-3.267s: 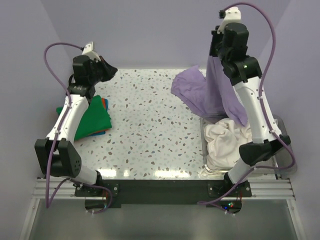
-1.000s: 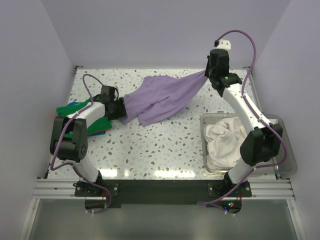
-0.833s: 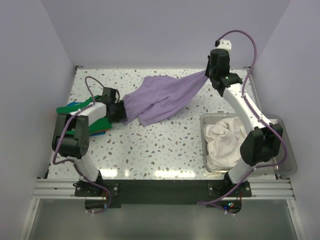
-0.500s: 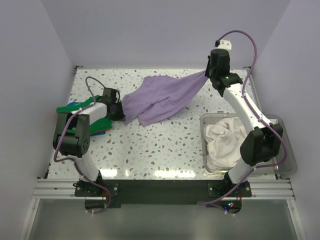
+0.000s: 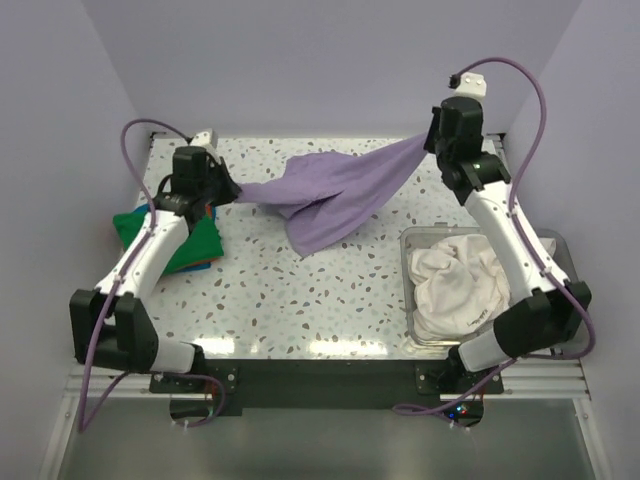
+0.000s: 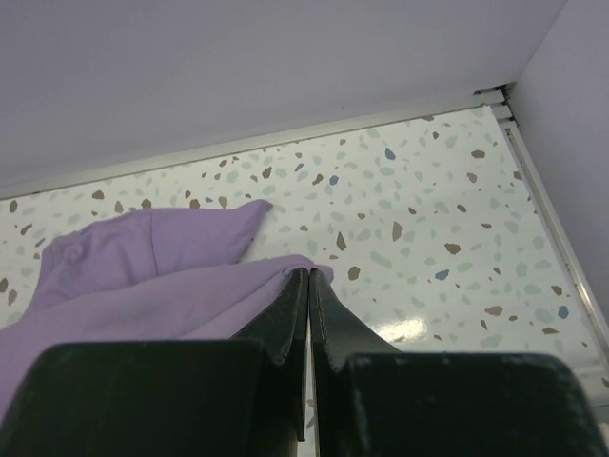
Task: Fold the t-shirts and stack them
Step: Flatten the tshirt out
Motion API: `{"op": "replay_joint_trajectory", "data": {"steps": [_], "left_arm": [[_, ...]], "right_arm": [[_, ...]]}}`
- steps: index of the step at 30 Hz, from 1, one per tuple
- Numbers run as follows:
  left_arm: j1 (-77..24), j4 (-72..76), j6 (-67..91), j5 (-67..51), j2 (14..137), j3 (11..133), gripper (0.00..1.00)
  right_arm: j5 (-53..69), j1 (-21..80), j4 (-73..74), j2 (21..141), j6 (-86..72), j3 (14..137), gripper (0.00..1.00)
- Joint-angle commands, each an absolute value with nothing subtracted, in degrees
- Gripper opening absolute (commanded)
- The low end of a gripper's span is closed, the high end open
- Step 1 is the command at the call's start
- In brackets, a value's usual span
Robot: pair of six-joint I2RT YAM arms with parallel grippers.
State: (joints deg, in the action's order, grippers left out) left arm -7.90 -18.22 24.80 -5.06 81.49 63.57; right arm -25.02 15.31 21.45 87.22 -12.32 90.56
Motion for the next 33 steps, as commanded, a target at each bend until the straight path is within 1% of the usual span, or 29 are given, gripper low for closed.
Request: {"op": "replay_joint_trajectory", "data": {"steps": [1, 5, 9, 12, 15, 17, 18, 19, 20, 22, 25, 28, 30, 33], "left_arm": [[-7.65, -20.91, 26.10, -3.69, 76.74, 66.97, 0.00], [-6.86, -23.03, 26.98, -3.51, 74.27, 69.25, 0.00], [-2.91, -22.07, 27.60, -11.48, 77.33, 71.98, 0.00], [-0.01, -19.09, 27.60, -20.61, 87.67, 74.26, 0.00], [2.28, -13.02, 28.48, -24.78, 98.58, 77.68, 0.00], [2.81, -11.52, 28.65, -24.61, 104.56, 83.54, 0.21], [2.73, -10.47, 29.09, -24.17, 110.07, 85.76, 0.25], [2.81, -10.46, 29.18, -23.82, 112.21, 87.96, 0.32], [2.81, -10.63, 29.18, -23.73, 114.06, 91.46, 0.37], [2.46, -9.85, 29.27, -22.68, 114.96, 92.02, 0.48], [0.97, -7.39, 27.60, -20.83, 110.93, 86.50, 0.52], [-1.21, -8.43, 24.53, -21.10, 108.73, 80.09, 0.52], [-2.72, -9.40, 22.95, -19.69, 107.93, 78.23, 0.52], [-4.22, -14.05, 21.54, -13.20, 108.11, 77.61, 0.57]], "right_arm": [[-28.21, 14.94, 20.13, 79.90, -10.38, 88.96, 0.00], [-30.31, 15.03, 20.30, 76.20, -8.62, 87.63, 0.00], [-32.34, 14.94, 19.52, 77.16, -6.42, 87.54, 0.00], [-30.51, 13.80, 18.20, 81.81, -6.15, 87.36, 0.00], [-28.74, 12.57, 19.25, 90.07, -7.12, 90.52, 0.00], [-27.69, 11.78, 20.56, 94.72, -8.35, 94.12, 0.00], [-27.34, 11.69, 21.35, 99.18, -8.87, 95.78, 0.00], [-26.64, 11.60, 23.27, 101.23, -9.49, 98.85, 0.00], [-26.11, 11.60, 24.33, 102.90, -9.75, 100.44, 0.00], [-25.14, 11.51, 27.23, 107.30, -10.63, 103.95, 0.00], [-24.79, 11.60, 28.65, 109.60, -11.51, 104.50, 0.00], [-23.91, 11.51, 28.48, 109.43, -12.39, 102.40, 0.00], [-23.29, 11.51, 28.21, 109.07, -12.74, 100.73, 0.00], [-22.94, 11.60, 28.04, 107.85, -12.92, 98.97, 0.00]]}}
